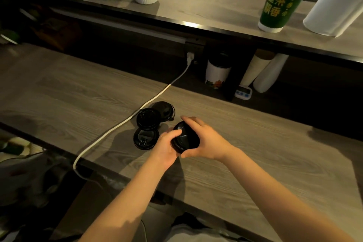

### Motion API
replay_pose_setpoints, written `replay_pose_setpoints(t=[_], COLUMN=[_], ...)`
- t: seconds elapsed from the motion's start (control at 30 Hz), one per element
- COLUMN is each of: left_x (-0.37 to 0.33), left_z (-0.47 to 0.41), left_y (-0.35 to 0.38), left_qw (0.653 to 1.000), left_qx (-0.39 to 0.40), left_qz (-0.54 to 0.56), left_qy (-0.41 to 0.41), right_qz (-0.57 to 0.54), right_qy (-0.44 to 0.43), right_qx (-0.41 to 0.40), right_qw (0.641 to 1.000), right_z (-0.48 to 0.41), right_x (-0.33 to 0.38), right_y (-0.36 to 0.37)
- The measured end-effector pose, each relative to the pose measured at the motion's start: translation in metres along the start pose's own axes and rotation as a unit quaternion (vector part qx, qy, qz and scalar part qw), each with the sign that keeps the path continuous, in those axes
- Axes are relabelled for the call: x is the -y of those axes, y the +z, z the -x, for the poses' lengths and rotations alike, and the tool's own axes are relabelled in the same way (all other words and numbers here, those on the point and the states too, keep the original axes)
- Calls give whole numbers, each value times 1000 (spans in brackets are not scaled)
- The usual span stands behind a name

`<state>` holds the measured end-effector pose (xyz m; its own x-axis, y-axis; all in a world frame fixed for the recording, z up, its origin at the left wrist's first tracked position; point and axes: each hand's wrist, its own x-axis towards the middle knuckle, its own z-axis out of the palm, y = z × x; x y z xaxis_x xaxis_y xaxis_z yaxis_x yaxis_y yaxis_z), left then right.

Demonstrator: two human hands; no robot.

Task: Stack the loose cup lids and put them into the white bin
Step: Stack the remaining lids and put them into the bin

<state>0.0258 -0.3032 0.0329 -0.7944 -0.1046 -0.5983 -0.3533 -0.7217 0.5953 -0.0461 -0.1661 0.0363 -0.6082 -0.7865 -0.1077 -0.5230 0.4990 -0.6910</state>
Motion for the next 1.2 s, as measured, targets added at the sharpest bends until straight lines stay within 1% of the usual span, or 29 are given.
replay_pose_setpoints(t=[0.03, 0.1, 0.17, 0.23, 0.3, 0.33, 0.43, 0.5, 0.57, 0.63, 0.67, 0.7, 0.77, 0.83, 0.87, 0.9, 0.97, 1.03, 1.13, 1.2], left_x=[-1, -4, -12, -24, -38, -44, -57, -59, -57, -53, -51, -50, -46, -42, -39, -36, -32, -30, -30, -32], left_z=[-1, -4, -8, -15, -19, -21, -28, -30, -32, -31, -31, -30, -32, -31, -32, -32, -31, -28, -23, -22], left_y=[-3, -14, -27, -42, -56, -61, -69, -67, -65, -64, -62, -61, -58, -49, -46, -43, -36, -29, -25, -27], left_qw=[1000, 1000, 997, 988, 977, 974, 968, 963, 962, 963, 963, 964, 967, 970, 974, 977, 984, 990, 994, 995], left_qx=[1, -15, -64, -132, -191, -205, -214, -230, -239, -244, -244, -245, -235, -227, -217, -203, -171, -126, -70, -63], left_qz=[-9, 9, 39, 68, 80, 85, 87, 72, 56, 34, 26, 21, 12, 6, 8, 17, 30, 57, 81, 69], left_qy=[6, 18, 36, 45, 48, 56, 97, 118, 117, 110, 107, 104, 98, 84, 73, 58, 30, 12, 22, 32], right_qz=[1, -16, -38, -56, -2, 37, 135, 214, 263, 256, 231, 180, 19, -128, -179, -210, -202, -139, -81, -56], right_qy=[1, 11, 51, 118, 148, 148, 122, 100, 92, 84, 81, 85, 105, 120, 114, 101, 61, 27, 11, -7], right_qx=[8, 34, 55, 50, 40, 51, 130, 159, 142, 105, 86, 63, -3, -81, -109, -118, -85, -40, -13, -7], right_qw=[1000, 999, 996, 990, 988, 987, 975, 959, 950, 957, 966, 978, 994, 981, 971, 965, 974, 989, 997, 998], right_z=[-3, -9, -16, -23, -29, -32, -39, -43, -42, -42, -42, -43, -47, -51, -53, -54, -54, -54, -54, -54], right_x=[0, -2, -6, -15, -25, -28, -27, -23, -21, -25, -29, -32, -33, -25, -19, -12, -1, 2, 1, 1], right_y=[1, 3, 5, 9, 16, 20, 40, 57, 72, 76, 74, 68, 53, 37, 30, 23, 14, 12, 13, 12])
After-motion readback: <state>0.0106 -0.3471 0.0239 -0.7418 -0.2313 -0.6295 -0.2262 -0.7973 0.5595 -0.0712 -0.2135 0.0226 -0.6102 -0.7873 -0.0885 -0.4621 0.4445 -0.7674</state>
